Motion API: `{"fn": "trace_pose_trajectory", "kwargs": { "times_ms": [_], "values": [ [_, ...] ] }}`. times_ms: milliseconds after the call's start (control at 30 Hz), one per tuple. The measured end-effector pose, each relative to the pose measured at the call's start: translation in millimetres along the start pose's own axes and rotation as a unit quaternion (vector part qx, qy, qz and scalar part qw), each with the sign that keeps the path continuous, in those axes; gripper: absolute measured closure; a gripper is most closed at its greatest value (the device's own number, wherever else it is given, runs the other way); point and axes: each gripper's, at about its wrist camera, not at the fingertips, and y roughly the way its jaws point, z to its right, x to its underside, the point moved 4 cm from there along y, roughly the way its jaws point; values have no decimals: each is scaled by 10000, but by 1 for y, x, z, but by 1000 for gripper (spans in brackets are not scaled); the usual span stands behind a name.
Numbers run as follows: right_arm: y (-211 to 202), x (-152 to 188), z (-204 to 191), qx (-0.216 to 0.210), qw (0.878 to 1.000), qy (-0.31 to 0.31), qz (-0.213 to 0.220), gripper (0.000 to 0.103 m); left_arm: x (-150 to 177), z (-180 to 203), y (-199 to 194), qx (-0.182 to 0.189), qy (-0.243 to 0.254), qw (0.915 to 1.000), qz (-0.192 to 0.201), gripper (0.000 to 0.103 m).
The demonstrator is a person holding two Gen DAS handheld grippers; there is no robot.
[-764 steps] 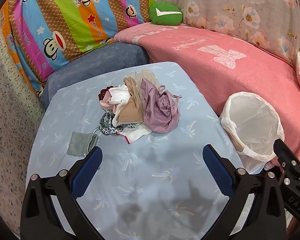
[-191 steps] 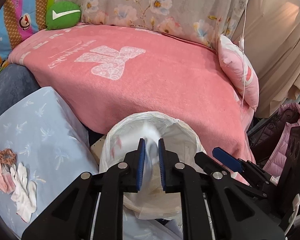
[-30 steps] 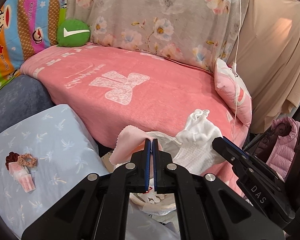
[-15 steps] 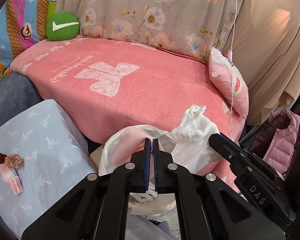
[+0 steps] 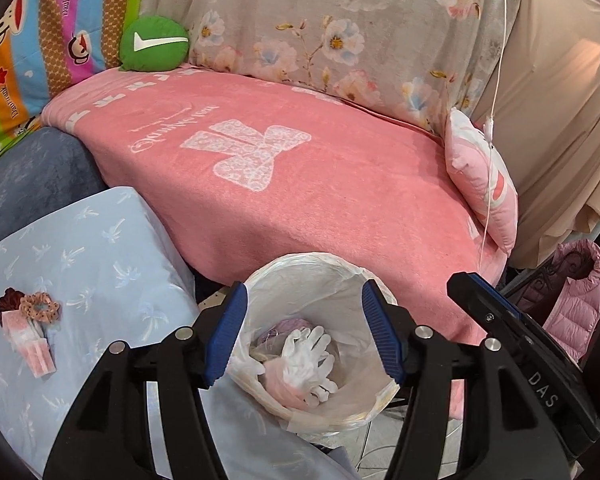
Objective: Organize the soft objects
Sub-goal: 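Move both tools back over the remaining pink-and-white cloth bundle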
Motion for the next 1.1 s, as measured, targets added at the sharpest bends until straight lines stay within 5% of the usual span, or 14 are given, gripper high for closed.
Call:
{"fn": "trace_pose_trajectory", "kwargs": {
  "times_ms": [600,1100],
  "values": [
    [0,17,-59,-244,9985,-463,-170,73,11,-46,-29,-268,-407,9986,207,46],
    [12,45,-125,-601,9927,-952,-434,66,32,-116,-58,-744,-1028,9912,382,34]
  ]
}}
